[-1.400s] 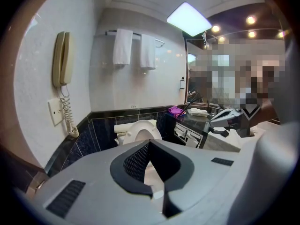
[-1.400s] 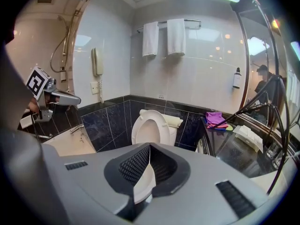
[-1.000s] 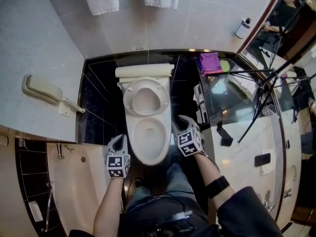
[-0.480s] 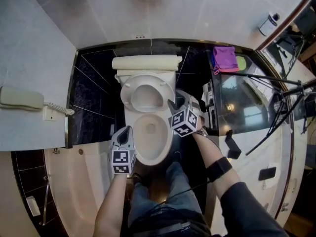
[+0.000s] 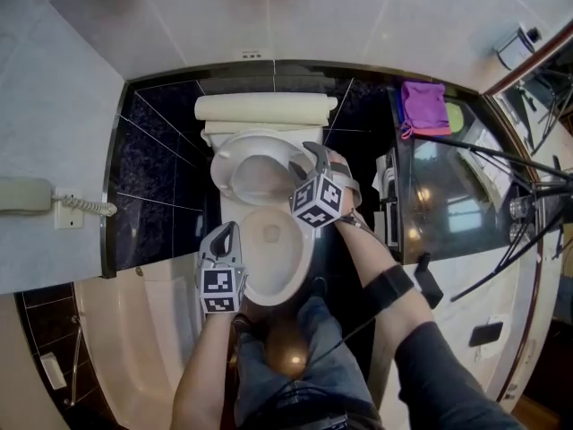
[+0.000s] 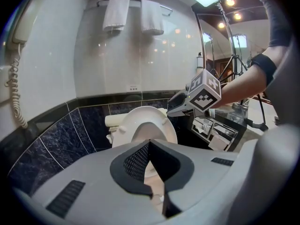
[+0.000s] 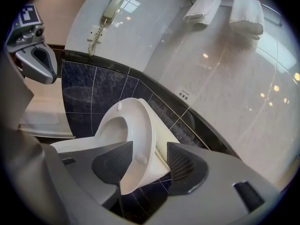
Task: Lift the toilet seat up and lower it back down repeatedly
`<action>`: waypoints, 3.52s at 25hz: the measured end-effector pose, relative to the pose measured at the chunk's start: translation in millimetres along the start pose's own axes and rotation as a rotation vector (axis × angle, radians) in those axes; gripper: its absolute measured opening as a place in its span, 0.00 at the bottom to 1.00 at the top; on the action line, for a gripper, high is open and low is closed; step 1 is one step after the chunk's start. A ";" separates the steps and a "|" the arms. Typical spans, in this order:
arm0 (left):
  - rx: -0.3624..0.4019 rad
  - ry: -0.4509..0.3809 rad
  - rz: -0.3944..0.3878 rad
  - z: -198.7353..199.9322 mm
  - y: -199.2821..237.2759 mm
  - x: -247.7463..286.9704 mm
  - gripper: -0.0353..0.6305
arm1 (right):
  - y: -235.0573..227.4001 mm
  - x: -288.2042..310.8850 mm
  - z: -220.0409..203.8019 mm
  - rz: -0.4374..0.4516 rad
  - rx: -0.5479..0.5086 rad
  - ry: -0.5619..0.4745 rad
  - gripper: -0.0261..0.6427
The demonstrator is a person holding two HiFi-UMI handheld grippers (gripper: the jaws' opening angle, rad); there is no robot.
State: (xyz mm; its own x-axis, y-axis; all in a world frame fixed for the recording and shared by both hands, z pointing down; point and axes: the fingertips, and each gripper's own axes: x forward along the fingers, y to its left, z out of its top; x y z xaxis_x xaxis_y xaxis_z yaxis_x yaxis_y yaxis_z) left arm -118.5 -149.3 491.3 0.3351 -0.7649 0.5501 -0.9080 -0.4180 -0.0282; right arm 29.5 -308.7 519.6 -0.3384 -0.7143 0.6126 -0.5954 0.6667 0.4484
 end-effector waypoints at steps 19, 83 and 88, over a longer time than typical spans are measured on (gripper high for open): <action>-0.066 0.058 0.034 -36.6 -1.2 32.2 0.05 | 0.9 56.3 10.1 0.010 -0.089 -0.012 0.20; -0.132 0.332 -0.224 -361.5 -89.9 -64.3 0.05 | 376.4 -174.5 -175.9 0.001 -0.191 0.257 0.06; -0.106 0.368 -0.231 -412.2 -100.1 -56.0 0.05 | 378.1 -156.9 -205.6 -0.029 -0.134 0.276 0.06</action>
State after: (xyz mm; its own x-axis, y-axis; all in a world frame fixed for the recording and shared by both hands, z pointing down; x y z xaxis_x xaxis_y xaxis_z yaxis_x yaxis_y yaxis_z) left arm -150.0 137.4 807.3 0.4375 -0.4240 0.7930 -0.8471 -0.4901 0.2053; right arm 7.3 99.2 727.0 -0.1014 -0.6606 0.7438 -0.4939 0.6825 0.5388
